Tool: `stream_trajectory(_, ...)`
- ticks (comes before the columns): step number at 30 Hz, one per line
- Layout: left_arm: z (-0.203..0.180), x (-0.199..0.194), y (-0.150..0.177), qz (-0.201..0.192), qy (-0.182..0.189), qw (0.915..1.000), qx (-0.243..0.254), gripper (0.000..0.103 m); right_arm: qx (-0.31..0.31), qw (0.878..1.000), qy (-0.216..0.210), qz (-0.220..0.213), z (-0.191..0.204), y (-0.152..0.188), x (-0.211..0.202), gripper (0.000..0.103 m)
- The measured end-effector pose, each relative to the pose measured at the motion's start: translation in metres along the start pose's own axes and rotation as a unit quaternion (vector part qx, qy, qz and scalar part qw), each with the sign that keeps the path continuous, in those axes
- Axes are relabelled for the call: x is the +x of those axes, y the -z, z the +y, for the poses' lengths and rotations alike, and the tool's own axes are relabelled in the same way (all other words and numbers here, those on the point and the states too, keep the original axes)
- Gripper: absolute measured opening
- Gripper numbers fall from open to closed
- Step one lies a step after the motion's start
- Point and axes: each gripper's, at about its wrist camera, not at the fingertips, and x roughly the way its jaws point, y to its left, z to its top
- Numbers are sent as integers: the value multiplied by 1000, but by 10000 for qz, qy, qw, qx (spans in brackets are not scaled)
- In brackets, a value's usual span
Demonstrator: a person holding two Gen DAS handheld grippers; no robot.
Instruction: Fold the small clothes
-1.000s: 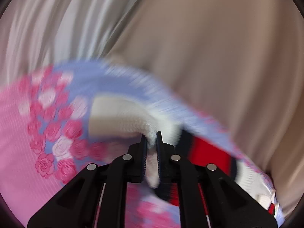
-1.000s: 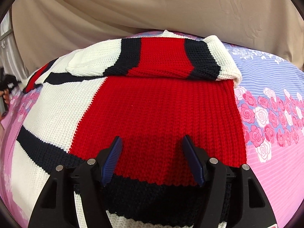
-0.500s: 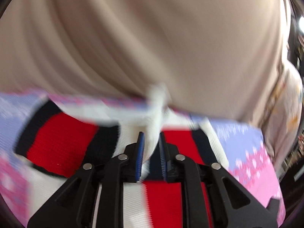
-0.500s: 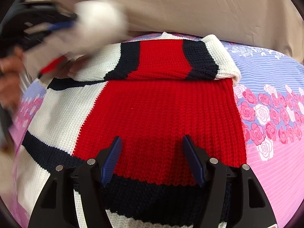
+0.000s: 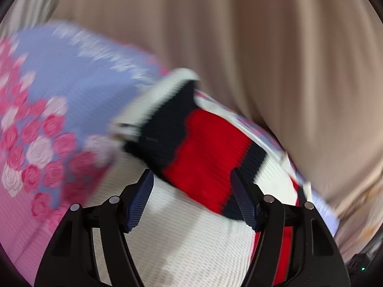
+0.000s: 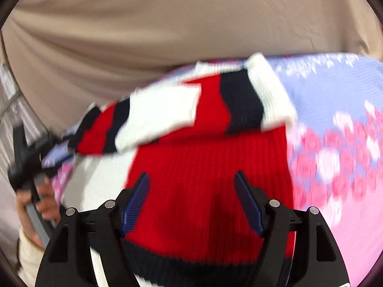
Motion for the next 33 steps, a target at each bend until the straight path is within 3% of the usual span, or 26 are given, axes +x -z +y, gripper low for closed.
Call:
stream_trajectory(2,19,5,-9,127,5,9991,-407,64,-22,9999,111,17,5,-21,14,71)
stream_trajectory(7,54,1,-15,246,233,9947,-970,64,250,9967,54,775,8,-40,82,71)
stream_trajectory(10,63,-4,-19,298,459,9917,-1166,63,125,9975,226,663,20,-38,92,69)
stream_trajectory(13,63,-6,-23,258,589,9910,-1174,63,-36,9980,71,635,41,-44,96,44)
stream_trajectory(14,62,-2,-23,296,614,9910,-1155,63,-78,9981,94,607,47,-48,99,22)
stream_trajectory(15,57,4,-25,336,617,9909,-1145,63,-124,9982,75,579,53,-52,97,11)
stream_trajectory(16,57,11,-23,419,561,9912,-1126,52,-147,9990,3,419,61,-58,86,8)
stream_trajectory(17,57,17,-22,493,528,9916,-1075,43,-206,9996,-122,157,69,-62,70,7)
stream_trajectory(18,59,21,-18,552,495,9921,-1009,22,-339,9987,-305,-229,78,-67,43,7)
stream_trajectory(19,59,25,-16,619,426,9929,-924,9,-442,9966,-398,-566,81,-68,21,7)
stream_trajectory(21,61,25,-14,565,399,9934,-917,8,-580,9913,-331,-1131,76,-66,-11,6)
stream_trajectory(22,59,24,-12,520,382,9942,-858,8,-542,9911,-72,-1214,65,-64,-14,6)
stream_trajectory(24,50,25,-6,505,281,9962,-656,7,-438,9941,588,-796,36,-59,14,6)
stream_trajectory(25,43,27,-1,494,177,9974,-501,7,-456,9918,1158,-280,18,-52,47,5)
stream_trajectory(27,31,33,9,522,98,9983,-225,7,-462,9855,1602,306,-1,-38,82,5)
stream_trajectory(30,12,27,20,339,-241,9986,316,7,-230,9937,1087,-161,2,-37,51,5)
stream_trajectory(33,12,29,25,351,-296,9982,379,7,-84,9954,840,-454,-3,-39,30,5)
